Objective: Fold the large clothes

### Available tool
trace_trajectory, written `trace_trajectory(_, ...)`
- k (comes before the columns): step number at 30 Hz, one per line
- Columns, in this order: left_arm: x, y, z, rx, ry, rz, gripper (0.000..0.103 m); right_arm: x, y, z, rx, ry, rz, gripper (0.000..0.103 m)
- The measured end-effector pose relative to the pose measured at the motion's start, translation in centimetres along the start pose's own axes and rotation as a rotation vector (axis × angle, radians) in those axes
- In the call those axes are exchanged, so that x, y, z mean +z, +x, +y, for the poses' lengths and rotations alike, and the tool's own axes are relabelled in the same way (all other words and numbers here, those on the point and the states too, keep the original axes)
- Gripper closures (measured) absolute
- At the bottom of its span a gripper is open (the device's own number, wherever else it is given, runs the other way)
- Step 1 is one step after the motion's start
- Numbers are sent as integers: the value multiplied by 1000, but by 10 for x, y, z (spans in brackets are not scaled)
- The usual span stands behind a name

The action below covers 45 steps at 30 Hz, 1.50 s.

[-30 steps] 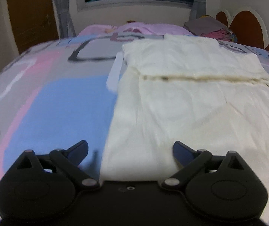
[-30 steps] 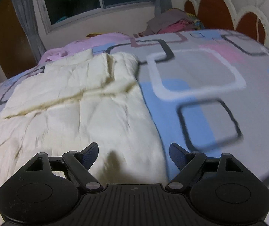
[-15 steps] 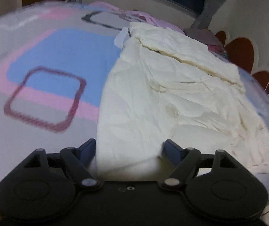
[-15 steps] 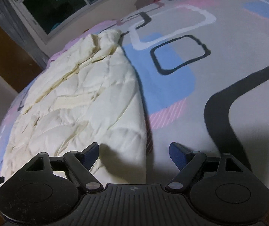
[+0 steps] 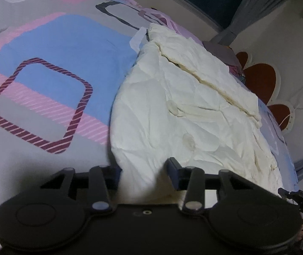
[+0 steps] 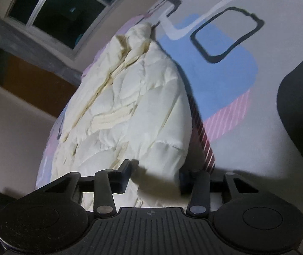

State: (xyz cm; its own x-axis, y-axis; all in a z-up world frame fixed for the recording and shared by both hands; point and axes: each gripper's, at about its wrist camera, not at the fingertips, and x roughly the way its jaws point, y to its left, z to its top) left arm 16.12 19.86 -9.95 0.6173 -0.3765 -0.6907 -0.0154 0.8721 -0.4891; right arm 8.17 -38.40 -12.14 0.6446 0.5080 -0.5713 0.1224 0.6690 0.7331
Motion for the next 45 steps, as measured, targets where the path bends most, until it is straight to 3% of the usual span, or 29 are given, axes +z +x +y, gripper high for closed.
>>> trace_trajectory(1,0,-2,0,0,9,-2,80,-1,-2,-1,14,-13,6,78)
trace_trajectory(2,-1,-5,2,-36,-11,-15,98,-2,-6,-2,37,-11,4,82)
trace_trajectory(3,-3,-11,9,-80,-60,-50,99,-2,-10,-4,60,-10,-3,83)
trace_trajectory(5,-6,-19,15,-80,-79,-80,99,0,-14,-2,89,-14,-17,86)
trace_trajectory(8,-7,-12,14,-54,-39,-53,93,1,-4,1,20,-60,22,85)
trace_trajectory(9,-5,-10,11,-39,-23,-46,80,0,2,1,9,-55,28,81)
trace_trajectory(10,-4,-7,7,-21,-9,-32,74,0,6,0,7,-42,32,67)
trace_trajectory(11,-4,-3,4,-22,3,-19,70,-1,8,0,24,-36,34,62)
trace_trajectory(13,-4,1,-2,-3,40,-8,71,-1,11,4,13,-59,37,62)
trace_trajectory(15,-3,1,-1,-34,21,-12,98,2,9,4,24,-46,27,88)
trace_trajectory(17,-2,-9,0,-83,-4,-51,98,5,1,-1,50,-21,-6,91)
trace_trajectory(21,-4,-18,-2,-99,14,-54,98,19,-12,-3,98,19,-25,91)
trace_trajectory(25,12,-28,-3,-145,-45,-95,98,46,-21,13,184,32,-58,91)
trace_trajectory(30,74,-40,-24,-239,-54,-233,98,108,-23,58,261,-3,-164,91)
trace_trajectory(35,166,-10,-53,-314,-43,-306,98,193,12,93,287,29,-204,91)
trace_trajectory(42,288,84,-75,-320,-15,-263,98,299,99,93,253,205,-214,91)
trace_trajectory(45,317,126,-69,-299,-28,-214,98,334,139,80,215,268,-195,91)
